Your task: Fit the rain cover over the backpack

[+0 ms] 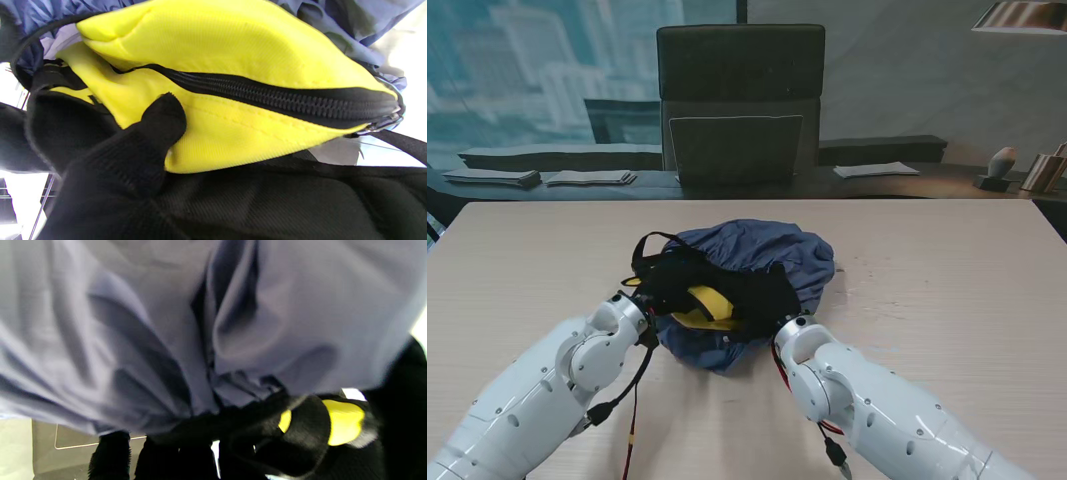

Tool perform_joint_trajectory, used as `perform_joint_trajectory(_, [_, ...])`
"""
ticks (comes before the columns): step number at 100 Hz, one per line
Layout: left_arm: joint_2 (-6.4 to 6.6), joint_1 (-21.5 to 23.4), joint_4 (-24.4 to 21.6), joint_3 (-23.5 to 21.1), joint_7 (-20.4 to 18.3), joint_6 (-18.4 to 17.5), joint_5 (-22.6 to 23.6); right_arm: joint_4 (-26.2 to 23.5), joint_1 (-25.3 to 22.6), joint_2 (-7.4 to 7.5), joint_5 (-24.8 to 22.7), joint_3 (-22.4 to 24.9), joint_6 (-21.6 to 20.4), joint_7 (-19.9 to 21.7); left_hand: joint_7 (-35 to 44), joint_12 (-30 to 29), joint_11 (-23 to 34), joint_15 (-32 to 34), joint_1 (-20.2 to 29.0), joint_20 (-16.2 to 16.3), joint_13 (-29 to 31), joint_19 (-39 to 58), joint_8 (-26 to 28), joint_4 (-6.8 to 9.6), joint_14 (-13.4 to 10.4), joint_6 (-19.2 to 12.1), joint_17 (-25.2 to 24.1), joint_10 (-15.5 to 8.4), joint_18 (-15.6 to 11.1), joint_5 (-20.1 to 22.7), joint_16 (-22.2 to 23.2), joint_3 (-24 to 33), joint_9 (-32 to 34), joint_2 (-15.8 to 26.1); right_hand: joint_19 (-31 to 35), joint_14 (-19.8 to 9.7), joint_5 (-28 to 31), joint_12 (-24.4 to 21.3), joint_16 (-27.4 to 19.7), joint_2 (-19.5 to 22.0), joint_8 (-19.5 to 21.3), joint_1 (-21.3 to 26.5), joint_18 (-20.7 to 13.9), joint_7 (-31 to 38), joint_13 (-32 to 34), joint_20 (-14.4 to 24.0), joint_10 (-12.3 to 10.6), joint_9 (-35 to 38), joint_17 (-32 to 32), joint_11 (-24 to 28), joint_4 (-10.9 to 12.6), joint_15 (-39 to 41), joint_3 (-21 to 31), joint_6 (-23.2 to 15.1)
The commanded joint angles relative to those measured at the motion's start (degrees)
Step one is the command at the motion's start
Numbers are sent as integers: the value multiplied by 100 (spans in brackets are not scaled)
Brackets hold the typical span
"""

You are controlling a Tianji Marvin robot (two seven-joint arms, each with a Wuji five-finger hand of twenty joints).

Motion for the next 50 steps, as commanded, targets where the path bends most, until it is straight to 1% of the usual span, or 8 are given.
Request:
perform_joint_trajectory(1, [-41,22,-109,-48,-17,-60,-43,194,93,-213,28,-98,-24,-252,302,-40,31,71,27,145,115,333,250,65,-122,-326,-98,-430,-67,-69,-17,257,348,152,350,141,516,182,137,-309,178,71,100,260,365,173,174,525,-1,298,32,236,286,-217])
perform_joint_trajectory(13, [-55,67,-172,-84,-10,-79,-121,307,259,-317,175,-304,207,-274,296,-37,23,76,50,153,106,341,254,53,-124,-323,-128,-409,-76,-69,-14,235,350,165,565,156,1308,605,258,-384,480,449,148,476,795,34,24,1317,47,642,41,500,368,-558])
perform_joint_trajectory(21, [-60,89,-211,-108,-23,-81,-166,433,308,-435,288,-374,308,-526,293,-26,21,75,70,156,94,343,256,51,-114,-316,-146,-386,-74,-63,-13,224,348,166,850,157,2154,848,335,-79,830,1159,207,809,1512,-32,-163,2358,340,733,145,773,330,-988])
perform_joint_trajectory(26, [-66,100,-226,-120,-6,-87,-182,522,324,-512,390,-382,303,-712,290,-28,14,75,68,157,93,342,255,51,-117,-314,-153,-381,-71,-60,-12,216,346,162,1034,159,2468,980,319,-173,-134,1845,264,1802,2000,-183,-172,3072,524,728,-724,920,105,-1398])
perform_joint_trajectory(34, [-65,123,-266,-137,-21,-92,-204,639,301,-652,590,-351,366,-1030,139,-146,-121,-63,-32,143,28,297,111,96,-195,-292,-197,-401,-123,-37,-85,202,323,132,1230,112,3372,1001,265,-103,-451,2434,374,2486,2819,-247,-64,4163,911,773,-659,1076,333,-1596])
perform_joint_trajectory(38, [-44,161,-330,-156,-55,-73,-134,679,274,-722,726,-313,398,-1158,-204,-296,-272,-359,-398,93,-484,151,-263,162,-170,-327,-411,-332,-177,-358,-173,204,-339,115,1267,97,3586,1032,216,-194,-407,2523,418,2598,3078,-304,89,4473,1009,755,-653,1111,474,-1444])
perform_joint_trajectory(42, [-8,228,-434,-197,-107,-45,45,680,245,-769,861,-263,450,-1202,-608,-1836,459,-620,-1103,36,-1294,-27,-643,304,-229,-356,-786,-189,-179,-812,-212,295,-1941,352,1290,95,3662,1154,191,-248,-258,2530,440,2621,3209,-359,220,4587,1032,770,-668,1146,619,-1357])
perform_joint_trajectory(50, [42,415,-664,-333,-53,-38,436,666,142,-905,1238,-113,593,-1362,-1217,-2270,302,-888,-1517,-52,-2427,-242,-921,508,-222,-319,-1387,-99,-217,-1363,-313,270,-3250,643,1311,246,3738,1396,275,-343,-12,2598,497,2662,3320,-401,563,4658,1051,927,-678,1358,815,-992])
